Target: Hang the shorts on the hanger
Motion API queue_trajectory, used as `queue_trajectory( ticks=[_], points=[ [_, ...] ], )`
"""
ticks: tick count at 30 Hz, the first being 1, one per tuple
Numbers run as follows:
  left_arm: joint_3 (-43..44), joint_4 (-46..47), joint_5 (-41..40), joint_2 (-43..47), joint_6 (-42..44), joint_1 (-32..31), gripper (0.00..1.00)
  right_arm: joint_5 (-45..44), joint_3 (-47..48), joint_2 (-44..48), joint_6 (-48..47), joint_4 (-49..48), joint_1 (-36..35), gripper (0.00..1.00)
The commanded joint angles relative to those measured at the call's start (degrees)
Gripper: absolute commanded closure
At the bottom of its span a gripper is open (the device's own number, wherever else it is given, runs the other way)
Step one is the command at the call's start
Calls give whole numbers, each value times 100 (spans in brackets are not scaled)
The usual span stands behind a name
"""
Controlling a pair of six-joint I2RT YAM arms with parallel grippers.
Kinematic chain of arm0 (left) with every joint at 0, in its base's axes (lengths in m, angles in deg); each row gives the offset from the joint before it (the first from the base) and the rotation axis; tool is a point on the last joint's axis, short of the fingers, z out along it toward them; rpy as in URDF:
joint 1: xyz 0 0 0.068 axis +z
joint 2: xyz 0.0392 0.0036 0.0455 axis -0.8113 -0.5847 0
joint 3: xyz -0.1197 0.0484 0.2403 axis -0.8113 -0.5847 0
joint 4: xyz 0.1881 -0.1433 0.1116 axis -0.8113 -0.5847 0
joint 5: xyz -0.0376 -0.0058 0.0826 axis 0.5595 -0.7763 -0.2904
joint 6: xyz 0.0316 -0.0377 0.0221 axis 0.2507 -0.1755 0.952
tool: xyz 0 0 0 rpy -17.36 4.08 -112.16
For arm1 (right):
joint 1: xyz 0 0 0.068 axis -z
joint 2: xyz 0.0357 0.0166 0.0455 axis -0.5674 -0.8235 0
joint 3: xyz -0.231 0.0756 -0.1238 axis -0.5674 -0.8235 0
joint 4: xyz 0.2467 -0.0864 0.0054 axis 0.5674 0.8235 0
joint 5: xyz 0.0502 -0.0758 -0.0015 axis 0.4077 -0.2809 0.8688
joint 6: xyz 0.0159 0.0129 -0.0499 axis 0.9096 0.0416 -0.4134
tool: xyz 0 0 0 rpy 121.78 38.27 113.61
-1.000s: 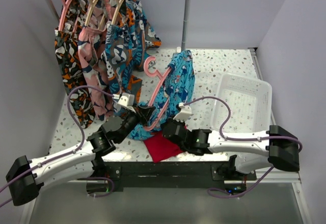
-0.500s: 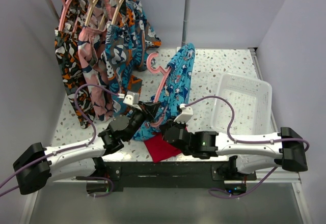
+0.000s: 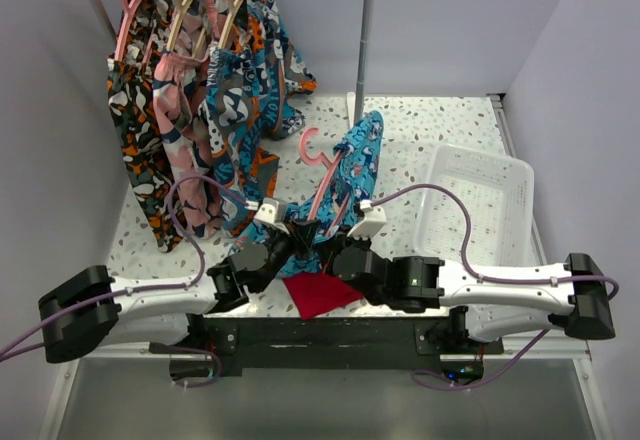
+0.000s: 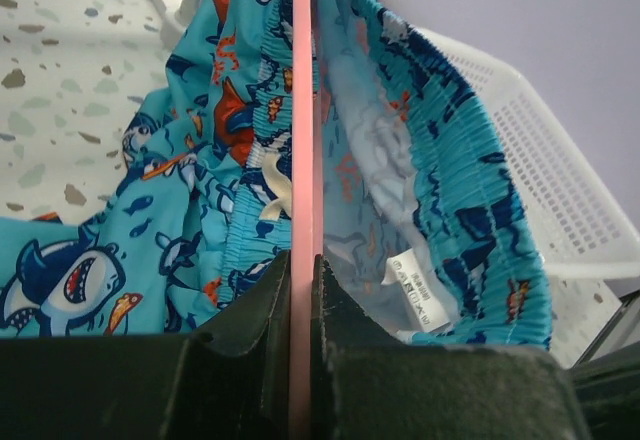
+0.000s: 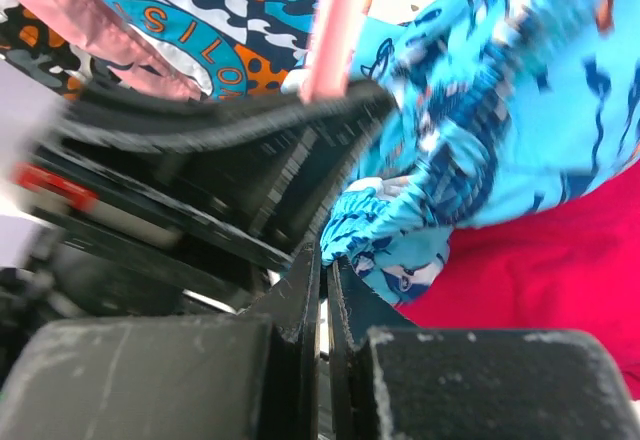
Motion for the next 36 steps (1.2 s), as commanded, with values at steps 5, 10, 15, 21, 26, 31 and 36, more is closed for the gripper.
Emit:
queue_trajectory(
  ticks=[5,10,15,21,26,31,36],
  points=[
    [-487,738,-583,-731,-445,-522,100,51,-946,72,710,-133,-46,100],
    [-532,747,-188,-1093,-498,-592,100,236,-1536,220,1140,-265,-46,100],
    [-251,440,50,-1287,-226,-593,79,280,-1976,467,1317,-336,-46,100],
    [189,273,182,-1629,82,-601,66,254,-2047,572,1352,-283,-46,100],
    [690,150,138,-1954,380,-566,59,254,-2056,625,1335,-230,-46,100],
    [1076,27,392,-2200,460,-443,51,236,-2091,730,1370,-134,-46,100],
    [1401,-131,929,-2403,513,-57,50,228,-2152,801,1405,-125,-46,100]
  ],
)
